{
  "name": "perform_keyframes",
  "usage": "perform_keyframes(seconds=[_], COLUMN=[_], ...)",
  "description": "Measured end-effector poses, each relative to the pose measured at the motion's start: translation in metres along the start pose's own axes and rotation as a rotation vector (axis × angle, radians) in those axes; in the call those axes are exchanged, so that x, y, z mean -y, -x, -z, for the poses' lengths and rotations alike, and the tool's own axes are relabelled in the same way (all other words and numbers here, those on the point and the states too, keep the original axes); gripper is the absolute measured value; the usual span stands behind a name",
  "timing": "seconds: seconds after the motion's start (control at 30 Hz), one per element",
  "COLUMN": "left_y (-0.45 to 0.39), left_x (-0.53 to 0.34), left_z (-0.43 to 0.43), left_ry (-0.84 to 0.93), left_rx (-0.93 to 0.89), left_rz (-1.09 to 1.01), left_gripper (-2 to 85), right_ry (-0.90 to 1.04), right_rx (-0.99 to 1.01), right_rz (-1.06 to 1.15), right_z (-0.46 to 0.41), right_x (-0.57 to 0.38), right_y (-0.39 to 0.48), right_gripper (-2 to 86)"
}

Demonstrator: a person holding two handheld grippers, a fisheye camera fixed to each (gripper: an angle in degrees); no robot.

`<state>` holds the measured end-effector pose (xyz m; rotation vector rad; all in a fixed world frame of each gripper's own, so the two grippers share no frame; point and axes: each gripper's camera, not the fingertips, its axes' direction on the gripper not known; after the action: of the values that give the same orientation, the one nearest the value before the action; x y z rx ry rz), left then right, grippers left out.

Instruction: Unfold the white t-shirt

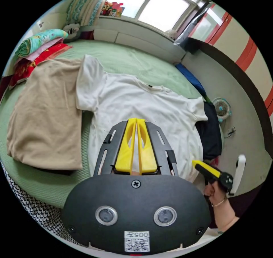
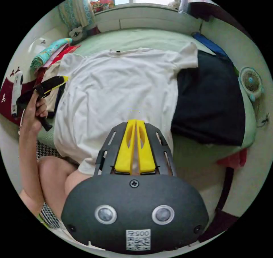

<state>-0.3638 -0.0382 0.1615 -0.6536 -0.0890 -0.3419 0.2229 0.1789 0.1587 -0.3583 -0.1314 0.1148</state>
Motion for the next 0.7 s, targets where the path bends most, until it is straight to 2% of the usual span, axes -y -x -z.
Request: perform_keyframes(seconds=[0.13,0.23,0.37,0.5,0.6,0.7], left_y=[-0.027,-0.050,-0.080,-0.102,-0.121,-0.128], left_x=[-0.022,-0.046,-0.085,-0.122,-0.152,-0.170], left_z=[0.006,0.039,0.080,0.100,0.117,0.120], left_ry=[0.082,0.083,0.040,0.056,-0.007,0.048], left_rx=[0.125,0.084,0.116,0.102,0.117,0.130], left_rz=[0.003,0.023,-0.021,-0.023,-0.072,-0.027], left_gripper=[-0.6,-0.6,-0.7,-0.7,-0.7,-0.7], right_ry=[0.045,0.062,-0.053,-0.129,-0.117,-0.073], right_rx=[-0.054,-0.116,0.019,0.162,0.105,0.055], right_rz=[-0.087,-0.146,-0.059,-0.079,-0.056,-0.004], right_z=[0.001,0.018,0.060,0.085,0.079,0.068], right_x=[-0.064,-0.081,-0.081,-0.087,-0.108,-0.132], right_y=[-0.016,-0.018,0.017,0.064,0.093,0.105], right_gripper=[-0.9,-1.0,-1.0,-1.0,-1.0,-1.0])
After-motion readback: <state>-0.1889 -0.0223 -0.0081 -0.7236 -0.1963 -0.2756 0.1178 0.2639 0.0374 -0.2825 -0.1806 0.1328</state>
